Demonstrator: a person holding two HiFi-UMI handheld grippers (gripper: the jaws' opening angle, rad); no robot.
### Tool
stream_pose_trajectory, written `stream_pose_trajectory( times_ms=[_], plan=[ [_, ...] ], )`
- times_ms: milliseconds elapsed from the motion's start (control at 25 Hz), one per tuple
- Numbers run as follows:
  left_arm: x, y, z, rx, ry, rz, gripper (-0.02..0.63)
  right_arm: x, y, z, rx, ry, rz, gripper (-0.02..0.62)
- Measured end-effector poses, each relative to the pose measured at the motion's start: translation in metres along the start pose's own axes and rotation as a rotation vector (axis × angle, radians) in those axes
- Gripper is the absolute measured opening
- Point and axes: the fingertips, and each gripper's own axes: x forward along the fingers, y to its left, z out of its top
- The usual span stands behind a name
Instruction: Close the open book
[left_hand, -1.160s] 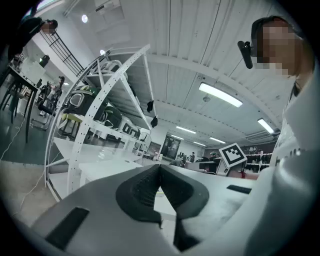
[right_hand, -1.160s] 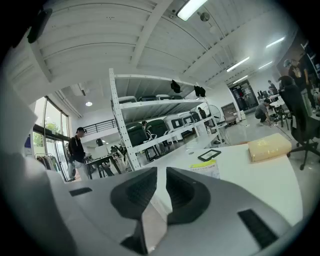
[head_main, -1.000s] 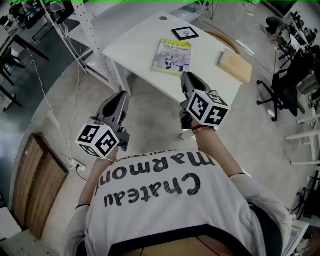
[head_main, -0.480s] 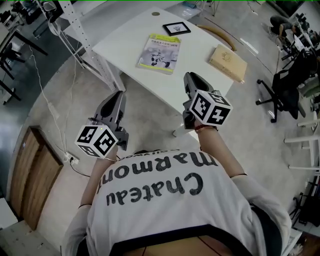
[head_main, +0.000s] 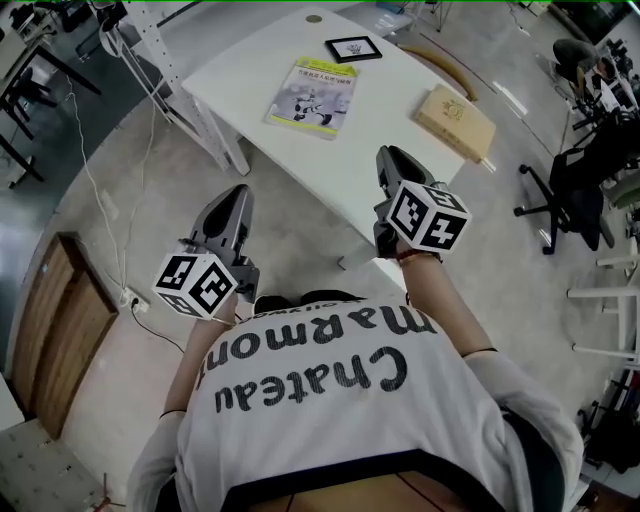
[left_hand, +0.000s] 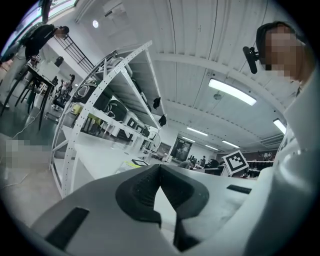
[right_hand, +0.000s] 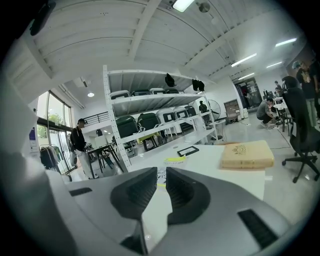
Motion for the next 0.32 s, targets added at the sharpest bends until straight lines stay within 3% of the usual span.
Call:
stream_pose_trajectory(
  times_ms=[320],
  plan=[
    [0.001,-0.010,-0.014,-0.007,0.007,0.020,0.023,-0.004,-0.010,-0.014,-0.022,0.038,0.017,0.071]
  ],
)
